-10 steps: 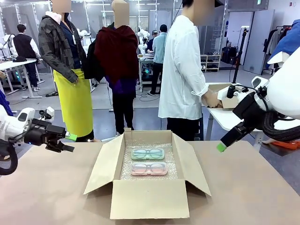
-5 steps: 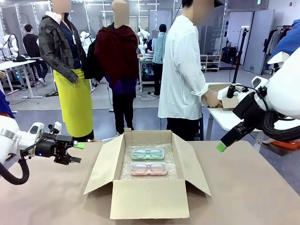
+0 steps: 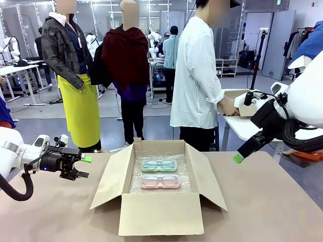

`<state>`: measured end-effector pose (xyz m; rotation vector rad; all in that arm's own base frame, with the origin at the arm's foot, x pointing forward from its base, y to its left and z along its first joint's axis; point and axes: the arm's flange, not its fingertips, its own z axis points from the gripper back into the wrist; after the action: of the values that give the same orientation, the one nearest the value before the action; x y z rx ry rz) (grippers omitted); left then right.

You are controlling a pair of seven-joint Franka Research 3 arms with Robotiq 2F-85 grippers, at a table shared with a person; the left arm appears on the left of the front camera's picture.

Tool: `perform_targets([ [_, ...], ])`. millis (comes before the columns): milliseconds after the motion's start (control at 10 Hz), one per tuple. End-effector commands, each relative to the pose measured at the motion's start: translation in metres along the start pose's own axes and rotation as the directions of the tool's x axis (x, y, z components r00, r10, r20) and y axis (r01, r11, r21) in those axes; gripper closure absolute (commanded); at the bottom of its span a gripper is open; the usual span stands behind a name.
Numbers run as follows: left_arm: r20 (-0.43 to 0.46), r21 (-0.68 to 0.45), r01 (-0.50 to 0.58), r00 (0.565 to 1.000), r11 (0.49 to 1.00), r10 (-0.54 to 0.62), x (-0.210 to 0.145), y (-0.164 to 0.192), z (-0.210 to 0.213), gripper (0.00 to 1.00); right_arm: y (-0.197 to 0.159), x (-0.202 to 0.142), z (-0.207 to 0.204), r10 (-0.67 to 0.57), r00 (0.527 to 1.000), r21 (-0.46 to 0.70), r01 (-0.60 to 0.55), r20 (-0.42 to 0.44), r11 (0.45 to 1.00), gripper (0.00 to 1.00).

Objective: Pack the glasses set securely to prepare it for shipping.
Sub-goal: Position the Package Box on the left side of the table.

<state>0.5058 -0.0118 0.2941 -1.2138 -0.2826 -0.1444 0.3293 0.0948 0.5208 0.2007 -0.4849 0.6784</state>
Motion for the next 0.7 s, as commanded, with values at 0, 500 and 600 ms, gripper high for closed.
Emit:
perform_targets([
  [0, 0.004, 0.003, 0.010, 1.000, 1.000, -0.010, 0.001, -0.003, 0.002, 0.00, 0.001, 0.000, 0.001, -0.001, 1.000, -0.008, 0.001, 0.001, 1.000, 0.00],
  [500, 0.068, -0.021, -0.004, 0.998, 1.000, 0.005, 0.009, 0.012, -0.025, 0.00, 0.001, 0.000, 0.001, -0.001, 1.000, -0.008, 0.001, 0.001, 1.000, 0.00],
  [600, 0.083, -0.018, -0.027, 0.996, 0.999, 0.028, 0.012, 0.016, -0.033, 0.00, 0.001, 0.000, 0.001, -0.001, 1.000, -0.008, 0.001, 0.001, 1.000, 0.00],
])
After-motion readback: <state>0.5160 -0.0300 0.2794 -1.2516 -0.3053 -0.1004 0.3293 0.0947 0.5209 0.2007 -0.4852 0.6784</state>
